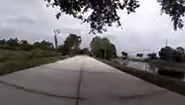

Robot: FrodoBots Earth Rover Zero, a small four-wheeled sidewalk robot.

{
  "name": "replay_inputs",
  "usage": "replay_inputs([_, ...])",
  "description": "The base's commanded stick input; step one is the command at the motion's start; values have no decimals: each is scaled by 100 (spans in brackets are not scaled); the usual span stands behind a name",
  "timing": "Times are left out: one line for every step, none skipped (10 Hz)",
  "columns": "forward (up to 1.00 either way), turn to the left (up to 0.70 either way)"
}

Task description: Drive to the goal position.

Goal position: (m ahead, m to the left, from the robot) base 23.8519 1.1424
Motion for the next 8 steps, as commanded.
replay_inputs([85, 0])
replay_inputs([85, 0])
replay_inputs([85, 0])
replay_inputs([85, 0])
replay_inputs([85, 0])
replay_inputs([85, 0])
replay_inputs([85, 0])
replay_inputs([85, 0])
